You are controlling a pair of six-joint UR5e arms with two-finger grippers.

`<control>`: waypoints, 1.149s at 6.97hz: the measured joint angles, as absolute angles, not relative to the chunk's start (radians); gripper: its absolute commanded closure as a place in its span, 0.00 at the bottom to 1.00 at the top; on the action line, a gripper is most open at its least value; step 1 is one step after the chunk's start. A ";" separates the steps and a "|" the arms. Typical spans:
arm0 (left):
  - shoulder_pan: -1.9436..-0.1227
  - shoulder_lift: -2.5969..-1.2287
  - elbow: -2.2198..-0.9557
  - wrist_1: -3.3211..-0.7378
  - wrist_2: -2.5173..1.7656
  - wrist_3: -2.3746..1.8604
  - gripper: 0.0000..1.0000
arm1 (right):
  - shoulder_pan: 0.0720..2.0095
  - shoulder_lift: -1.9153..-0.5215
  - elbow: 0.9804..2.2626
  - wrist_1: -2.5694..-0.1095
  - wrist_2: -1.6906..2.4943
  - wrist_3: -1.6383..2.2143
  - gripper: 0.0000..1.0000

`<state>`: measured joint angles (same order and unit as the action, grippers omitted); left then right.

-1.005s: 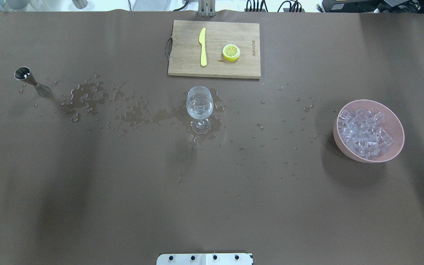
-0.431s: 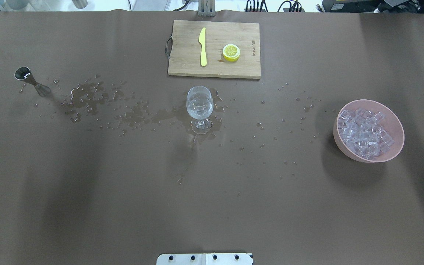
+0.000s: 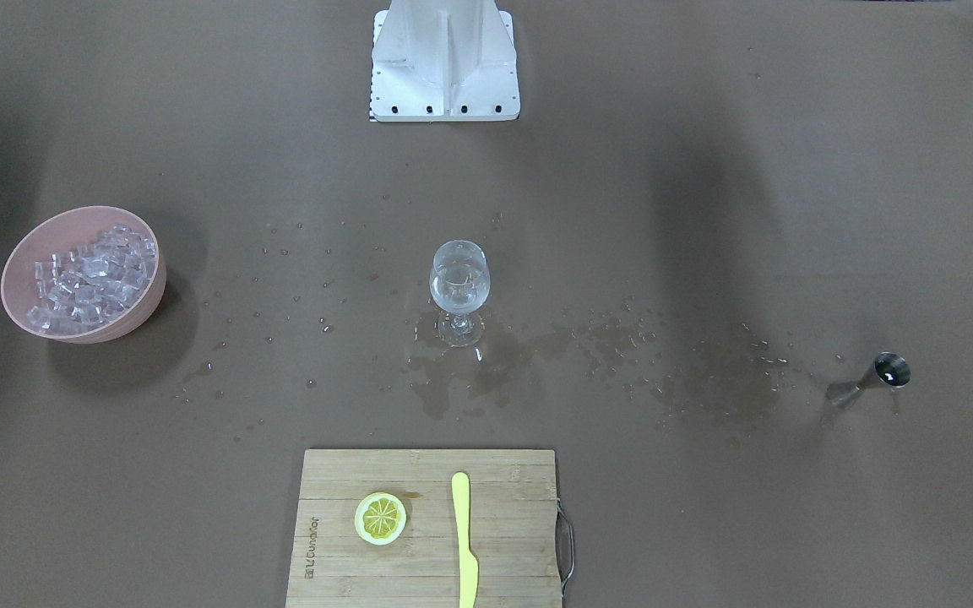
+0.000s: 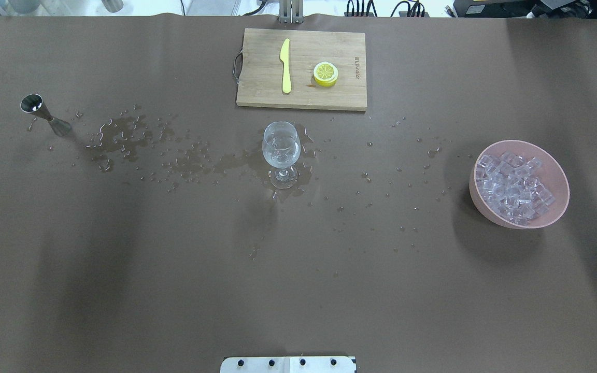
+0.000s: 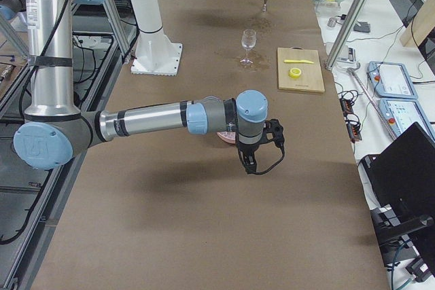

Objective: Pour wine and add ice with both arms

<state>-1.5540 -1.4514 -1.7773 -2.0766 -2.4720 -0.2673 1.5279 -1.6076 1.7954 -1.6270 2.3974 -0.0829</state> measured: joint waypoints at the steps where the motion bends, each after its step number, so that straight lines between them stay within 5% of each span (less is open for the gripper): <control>1: -1.554 -1.437 -1.777 -2.122 -2.473 -0.271 0.22 | 1.528 -1.608 1.796 -1.627 2.399 -0.082 0.00; 8: -1.535 -1.439 -1.765 -2.236 -2.434 -0.357 0.15 | 1.529 -1.608 1.803 -1.626 2.439 -0.083 0.00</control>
<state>-1.5349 -1.4395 -1.7652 -2.2356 -2.4339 -0.3575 1.5294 -1.6076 1.8032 -1.6260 2.4392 -0.0826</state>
